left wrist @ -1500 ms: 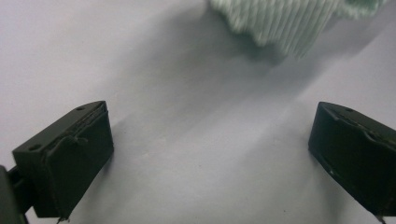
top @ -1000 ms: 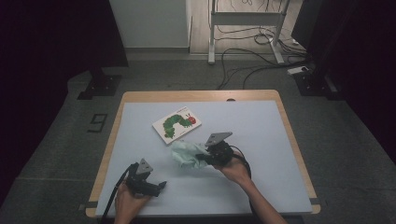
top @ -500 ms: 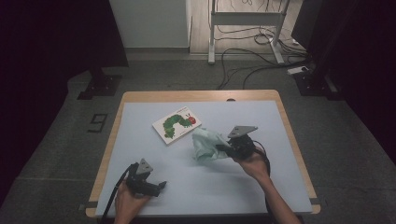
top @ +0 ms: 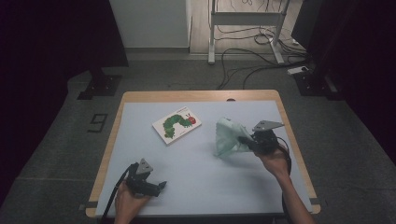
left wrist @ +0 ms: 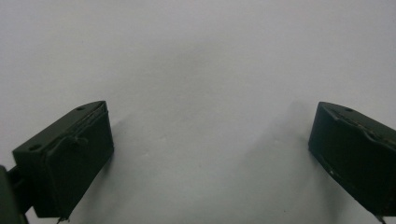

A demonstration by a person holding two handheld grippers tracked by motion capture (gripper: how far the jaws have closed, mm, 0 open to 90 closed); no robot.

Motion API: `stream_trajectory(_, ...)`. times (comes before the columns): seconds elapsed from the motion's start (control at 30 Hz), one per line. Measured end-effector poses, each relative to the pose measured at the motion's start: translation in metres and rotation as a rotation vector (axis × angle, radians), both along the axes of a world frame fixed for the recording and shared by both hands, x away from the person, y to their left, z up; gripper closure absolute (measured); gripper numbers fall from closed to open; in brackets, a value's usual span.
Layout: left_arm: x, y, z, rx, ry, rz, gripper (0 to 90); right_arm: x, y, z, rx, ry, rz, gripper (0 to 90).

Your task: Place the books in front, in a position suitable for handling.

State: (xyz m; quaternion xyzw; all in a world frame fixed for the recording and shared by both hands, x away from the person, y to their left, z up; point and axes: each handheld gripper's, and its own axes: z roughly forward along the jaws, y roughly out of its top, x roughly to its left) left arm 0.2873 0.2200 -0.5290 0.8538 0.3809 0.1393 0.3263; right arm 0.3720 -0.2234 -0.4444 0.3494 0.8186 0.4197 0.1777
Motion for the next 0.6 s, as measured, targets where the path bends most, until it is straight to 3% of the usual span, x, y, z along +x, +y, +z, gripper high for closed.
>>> stream_trajectory(0.37,0.000,0.000,0.000,-0.001,0.000,-0.001,0.0,0.001,-0.056,0.006,-0.013,-0.008,-0.149,78.1)
stream_trajectory(0.6,0.000,0.000,0.000,-0.001,0.000,-0.001,0.0,-0.001,-0.080,0.006,-0.043,-0.021,-0.217,78.0)
